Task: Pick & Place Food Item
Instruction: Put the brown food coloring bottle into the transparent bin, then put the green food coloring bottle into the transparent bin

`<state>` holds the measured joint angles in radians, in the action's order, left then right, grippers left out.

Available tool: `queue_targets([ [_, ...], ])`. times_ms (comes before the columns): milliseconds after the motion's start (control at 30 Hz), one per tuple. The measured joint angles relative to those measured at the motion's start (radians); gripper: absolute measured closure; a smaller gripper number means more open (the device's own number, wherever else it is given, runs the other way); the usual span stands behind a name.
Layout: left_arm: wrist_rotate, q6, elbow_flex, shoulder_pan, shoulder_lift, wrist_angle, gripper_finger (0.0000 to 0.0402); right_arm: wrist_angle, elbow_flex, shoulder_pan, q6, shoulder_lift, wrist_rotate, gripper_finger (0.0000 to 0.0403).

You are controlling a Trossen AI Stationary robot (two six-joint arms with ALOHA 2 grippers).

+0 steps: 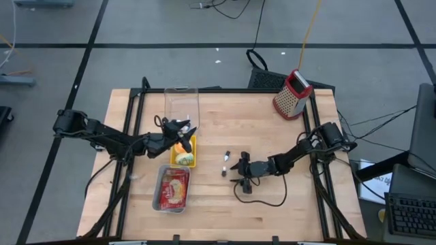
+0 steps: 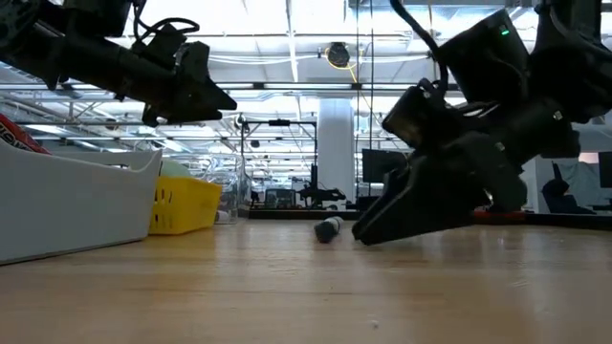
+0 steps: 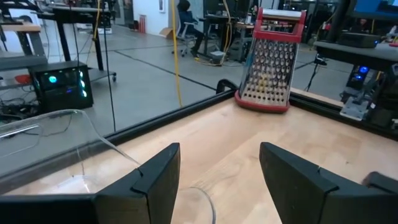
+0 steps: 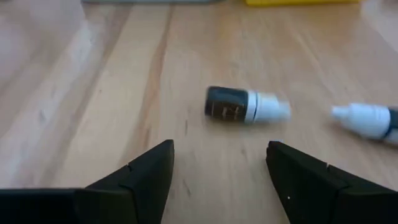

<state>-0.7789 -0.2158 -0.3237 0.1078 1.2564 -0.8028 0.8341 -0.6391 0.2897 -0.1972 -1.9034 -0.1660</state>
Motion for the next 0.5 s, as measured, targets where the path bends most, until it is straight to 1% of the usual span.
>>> queue_targets([
  [200, 0.017, -0.023, 0.000, 0.006, 0.000, 0.025, 0.0178, -0.002, -0.009, -0.002, 0.002, -0.011, -0.081, 0.0174],
  [333, 0.021, -0.023, 0.000, 0.006, 0.000, 0.031, 0.0179, 0.008, -0.008, -0.003, 0.047, -0.007, -0.154, 0.0186],
  [433, 0.022, -0.024, 0.000, 0.005, 0.000, 0.036, 0.0179, 0.027, -0.008, -0.003, 0.094, -0.008, -0.160, 0.0190],
  [500, 0.023, -0.025, 0.000, 0.005, 0.000, 0.038, 0.0179, 0.042, -0.008, -0.006, 0.117, -0.007, -0.144, 0.0190],
])
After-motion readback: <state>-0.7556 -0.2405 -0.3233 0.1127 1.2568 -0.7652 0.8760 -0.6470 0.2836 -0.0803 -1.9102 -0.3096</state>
